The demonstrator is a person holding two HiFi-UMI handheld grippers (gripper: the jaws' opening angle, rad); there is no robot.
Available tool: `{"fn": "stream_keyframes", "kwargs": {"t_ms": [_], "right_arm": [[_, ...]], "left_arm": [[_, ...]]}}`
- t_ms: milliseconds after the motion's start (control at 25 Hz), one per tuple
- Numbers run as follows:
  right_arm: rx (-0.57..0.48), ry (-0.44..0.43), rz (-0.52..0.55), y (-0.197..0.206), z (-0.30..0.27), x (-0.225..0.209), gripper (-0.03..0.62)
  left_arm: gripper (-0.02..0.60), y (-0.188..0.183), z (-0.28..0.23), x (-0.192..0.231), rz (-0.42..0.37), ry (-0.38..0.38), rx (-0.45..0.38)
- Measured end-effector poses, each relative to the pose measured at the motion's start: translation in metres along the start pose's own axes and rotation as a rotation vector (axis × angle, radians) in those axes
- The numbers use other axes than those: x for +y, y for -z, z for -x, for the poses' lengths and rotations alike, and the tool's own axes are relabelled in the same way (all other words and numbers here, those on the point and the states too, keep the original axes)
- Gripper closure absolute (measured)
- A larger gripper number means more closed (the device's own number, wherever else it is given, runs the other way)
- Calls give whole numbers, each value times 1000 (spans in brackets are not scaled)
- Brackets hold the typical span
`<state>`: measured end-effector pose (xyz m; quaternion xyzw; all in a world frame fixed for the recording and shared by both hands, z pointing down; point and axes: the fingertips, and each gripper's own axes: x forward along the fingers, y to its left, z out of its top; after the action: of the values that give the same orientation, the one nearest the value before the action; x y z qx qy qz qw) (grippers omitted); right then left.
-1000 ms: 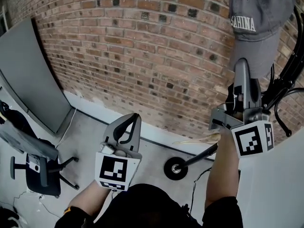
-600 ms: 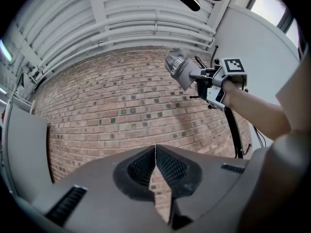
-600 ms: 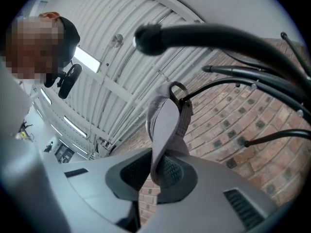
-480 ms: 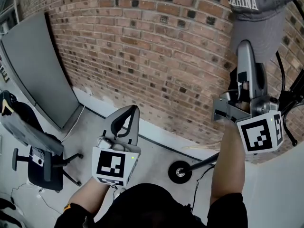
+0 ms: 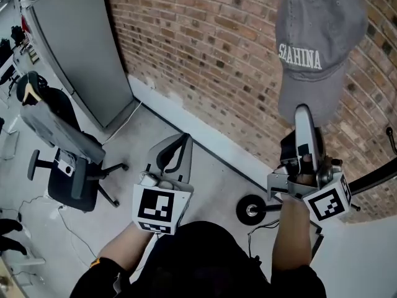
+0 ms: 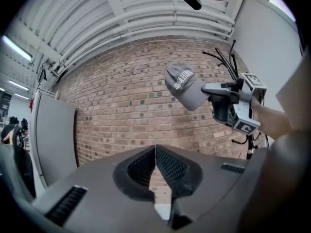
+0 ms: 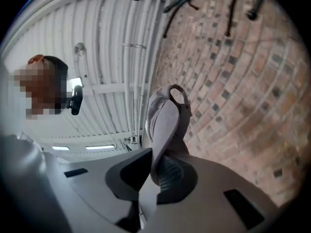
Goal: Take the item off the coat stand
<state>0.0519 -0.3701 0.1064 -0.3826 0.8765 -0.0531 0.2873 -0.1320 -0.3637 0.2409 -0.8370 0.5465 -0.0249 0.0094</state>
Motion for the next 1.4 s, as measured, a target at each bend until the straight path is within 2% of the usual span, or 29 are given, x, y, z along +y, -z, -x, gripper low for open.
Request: {"fn": "stream_keyframes", "kwargs": {"t_ms": [120, 280, 480, 640, 760, 960, 1200, 1400], "right_arm": [[89, 47, -168, 75, 24, -12, 563], [188, 103, -320, 159, 56, -10, 563], [355, 179, -449, 251, 104, 19, 563], [464, 221, -495, 300, 132, 48, 563], [497, 233, -509, 320, 140, 62, 563], [500, 232, -508, 331, 139, 68, 563], [498, 199, -478, 319, 145, 68, 563], [526, 167, -462, 311, 154, 61, 563]], "left_arm": [[555, 42, 16, 18, 28, -16, 43], [555, 102, 35, 37, 54, -29, 133], [555, 172, 67, 45, 111, 15, 257], [555, 219, 88, 49, 160, 44, 352], [555, 233, 91, 53, 154, 69, 372], [555, 228, 85, 56, 119, 97, 346], [555, 209, 81, 42, 94, 66, 309], [555, 195, 87, 22, 118, 12, 309]]}}
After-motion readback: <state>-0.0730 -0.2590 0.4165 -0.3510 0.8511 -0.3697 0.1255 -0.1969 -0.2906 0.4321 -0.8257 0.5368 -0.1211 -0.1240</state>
